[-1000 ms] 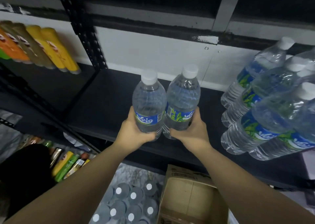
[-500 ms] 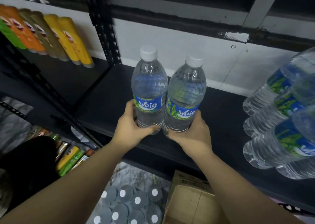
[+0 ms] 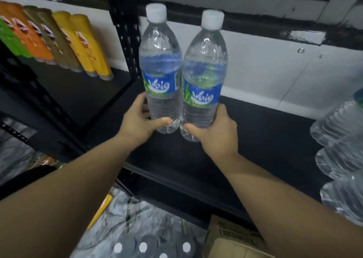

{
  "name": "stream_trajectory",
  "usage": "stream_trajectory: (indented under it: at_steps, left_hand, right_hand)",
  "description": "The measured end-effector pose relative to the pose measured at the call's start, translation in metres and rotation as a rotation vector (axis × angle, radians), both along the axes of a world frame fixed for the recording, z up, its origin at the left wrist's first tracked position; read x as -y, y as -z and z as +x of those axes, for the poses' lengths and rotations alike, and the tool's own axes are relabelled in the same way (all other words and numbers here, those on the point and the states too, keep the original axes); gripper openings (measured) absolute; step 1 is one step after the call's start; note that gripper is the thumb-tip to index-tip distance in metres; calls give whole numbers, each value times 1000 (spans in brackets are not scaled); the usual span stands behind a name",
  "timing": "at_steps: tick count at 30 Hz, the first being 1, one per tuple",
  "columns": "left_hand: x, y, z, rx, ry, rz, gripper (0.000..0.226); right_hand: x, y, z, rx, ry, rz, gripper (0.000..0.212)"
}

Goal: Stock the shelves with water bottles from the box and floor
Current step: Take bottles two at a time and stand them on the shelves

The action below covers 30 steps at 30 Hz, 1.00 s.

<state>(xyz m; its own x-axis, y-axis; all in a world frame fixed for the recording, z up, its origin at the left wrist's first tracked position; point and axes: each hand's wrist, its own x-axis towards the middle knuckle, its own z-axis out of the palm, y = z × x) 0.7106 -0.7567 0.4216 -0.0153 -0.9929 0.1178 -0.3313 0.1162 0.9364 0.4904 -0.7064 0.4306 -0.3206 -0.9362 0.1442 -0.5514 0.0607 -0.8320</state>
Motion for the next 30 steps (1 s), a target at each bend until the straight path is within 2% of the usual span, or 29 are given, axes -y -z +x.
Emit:
stream_trajectory:
  at_steps: [3, 7, 14, 22, 30]
  left_hand:
    - [36, 9, 4, 7, -13, -13, 77]
    - [77, 14, 5, 39, -33, -19, 90]
    - [118, 22, 7, 32, 5, -57, 83]
    - [125, 34, -1, -46, 65, -63, 72]
    - [124, 42, -2, -77, 1, -100, 68]
  right_hand:
    - [36, 4, 7, -2, -5, -23, 65]
    - [75, 10, 14, -19, 14, -50, 65]
    - [115, 19, 23, -5, 36, -88, 73]
    - [124, 35, 26, 83, 4, -103, 82]
    - [124, 49, 24, 90, -13, -114, 84]
